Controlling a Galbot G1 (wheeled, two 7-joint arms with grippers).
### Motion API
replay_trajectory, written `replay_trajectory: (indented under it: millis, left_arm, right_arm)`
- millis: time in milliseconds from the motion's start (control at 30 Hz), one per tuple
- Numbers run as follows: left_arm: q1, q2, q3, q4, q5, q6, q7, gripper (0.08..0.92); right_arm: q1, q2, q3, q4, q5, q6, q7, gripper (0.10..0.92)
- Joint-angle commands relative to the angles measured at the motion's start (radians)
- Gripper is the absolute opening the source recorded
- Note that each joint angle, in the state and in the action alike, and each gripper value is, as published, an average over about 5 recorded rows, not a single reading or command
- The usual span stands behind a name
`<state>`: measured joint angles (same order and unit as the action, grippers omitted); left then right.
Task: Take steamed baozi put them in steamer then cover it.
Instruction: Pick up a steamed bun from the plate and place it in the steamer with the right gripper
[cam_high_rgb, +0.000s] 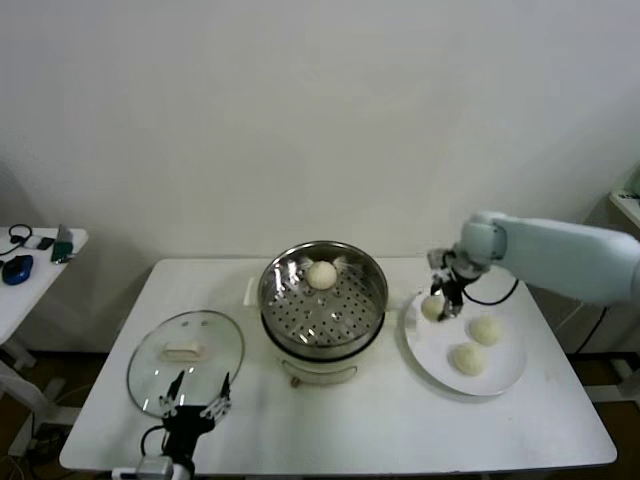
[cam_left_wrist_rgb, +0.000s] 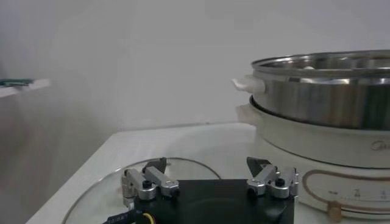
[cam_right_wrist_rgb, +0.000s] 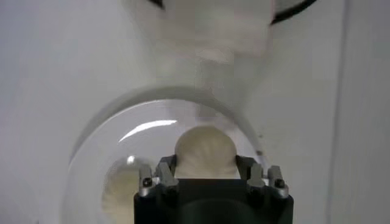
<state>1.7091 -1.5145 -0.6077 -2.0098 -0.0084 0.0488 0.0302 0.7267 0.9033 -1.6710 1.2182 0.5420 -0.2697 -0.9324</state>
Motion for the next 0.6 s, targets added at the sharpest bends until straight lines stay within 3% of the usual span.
replay_trajectory:
  millis: [33, 300, 600]
  left_arm:
    - [0.015, 0.001, 0.002, -0.018, 0.002, -0.005, 0.000, 0.823]
    - [0.026, -0.008, 0.005, -0.035, 0.002, -0.011, 0.000, 0.823]
    - [0.049, -0.009, 0.002, -0.063, 0.001, -0.010, 0.001, 0.823]
  right_arm:
    - [0.433, 0.111, -0.086, 0.079, 0.246, 0.012, -0.101, 0.662]
    - [0.387, 0.350, 0.075, 0.175, 0.383, -0.075, -0.029, 0.662]
    - [0.115, 0.519, 0.081, 0.094, 0.298, -0.133, 0.088, 0.662]
